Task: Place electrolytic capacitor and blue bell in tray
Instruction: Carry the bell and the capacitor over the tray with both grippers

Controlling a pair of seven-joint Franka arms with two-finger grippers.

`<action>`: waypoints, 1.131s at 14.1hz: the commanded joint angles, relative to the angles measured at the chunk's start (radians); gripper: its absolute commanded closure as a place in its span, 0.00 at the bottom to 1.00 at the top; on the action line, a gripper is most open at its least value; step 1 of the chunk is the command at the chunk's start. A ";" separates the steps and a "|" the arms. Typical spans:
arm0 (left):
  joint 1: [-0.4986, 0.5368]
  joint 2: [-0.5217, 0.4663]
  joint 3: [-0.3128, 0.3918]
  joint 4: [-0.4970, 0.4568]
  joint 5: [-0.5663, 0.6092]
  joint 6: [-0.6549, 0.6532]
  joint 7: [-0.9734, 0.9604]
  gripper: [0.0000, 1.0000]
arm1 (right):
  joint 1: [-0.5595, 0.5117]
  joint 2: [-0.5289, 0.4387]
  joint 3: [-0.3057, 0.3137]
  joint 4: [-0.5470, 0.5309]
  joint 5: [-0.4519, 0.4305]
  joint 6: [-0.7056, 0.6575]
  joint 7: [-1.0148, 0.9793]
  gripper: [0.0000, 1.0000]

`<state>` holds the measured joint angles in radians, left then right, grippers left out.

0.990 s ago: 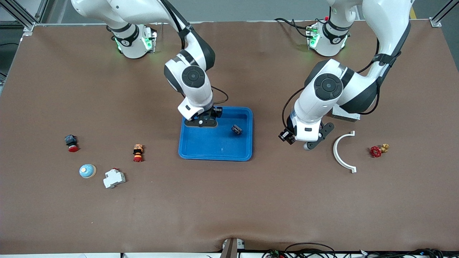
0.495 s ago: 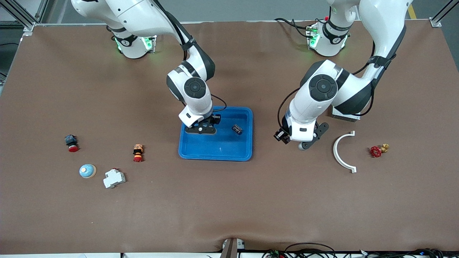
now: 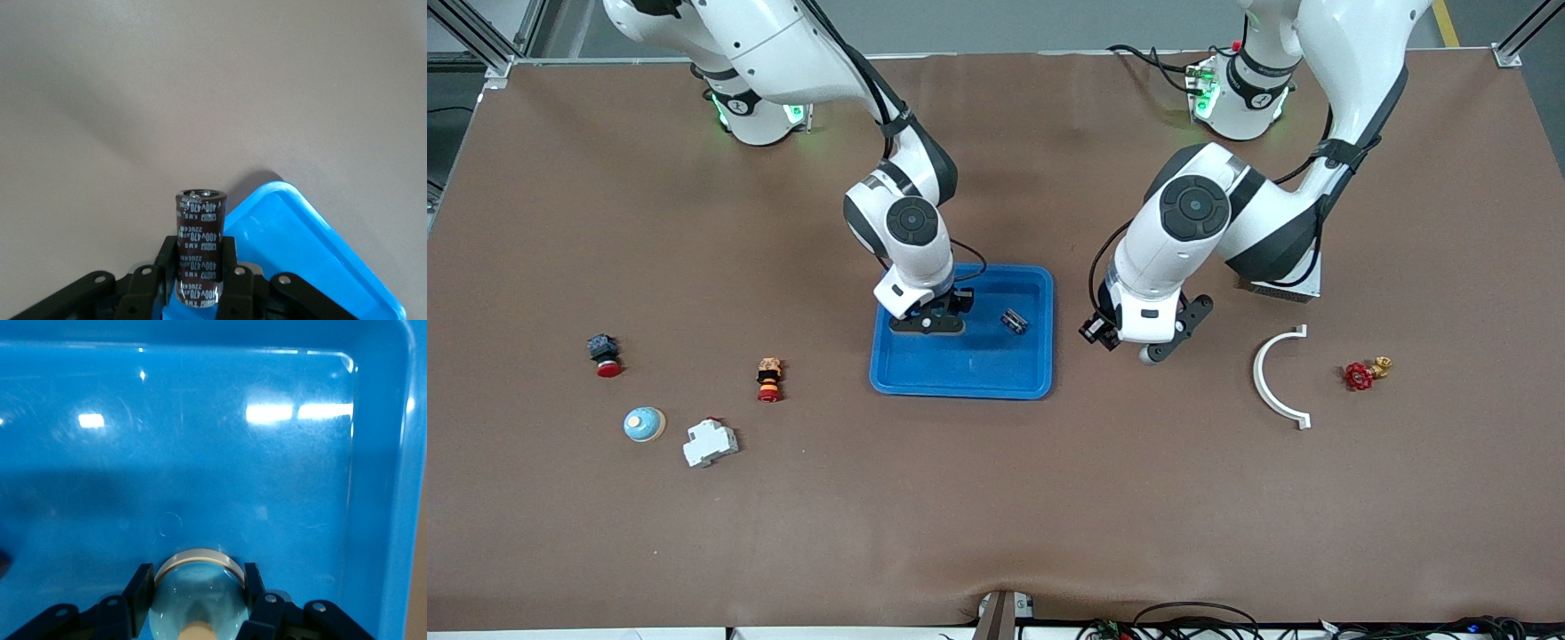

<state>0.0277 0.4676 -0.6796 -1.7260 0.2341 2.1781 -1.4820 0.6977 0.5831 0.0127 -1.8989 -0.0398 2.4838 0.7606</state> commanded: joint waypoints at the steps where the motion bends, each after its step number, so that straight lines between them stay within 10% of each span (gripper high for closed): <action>1: -0.012 0.025 -0.006 0.040 -0.013 -0.023 -0.026 1.00 | -0.003 -0.016 0.001 -0.031 -0.014 0.010 -0.016 1.00; 14: -0.175 0.258 0.041 0.206 0.001 0.096 -0.176 1.00 | -0.009 -0.092 0.003 -0.118 -0.014 0.000 -0.052 1.00; 16: -0.235 0.285 0.104 0.206 0.001 0.143 -0.191 1.00 | -0.009 -0.089 0.003 -0.114 -0.014 -0.002 -0.047 0.66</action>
<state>-0.1463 0.7164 -0.6319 -1.5563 0.2340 2.2880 -1.6485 0.6965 0.5233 0.0116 -1.9888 -0.0404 2.4850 0.7171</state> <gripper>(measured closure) 0.696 0.405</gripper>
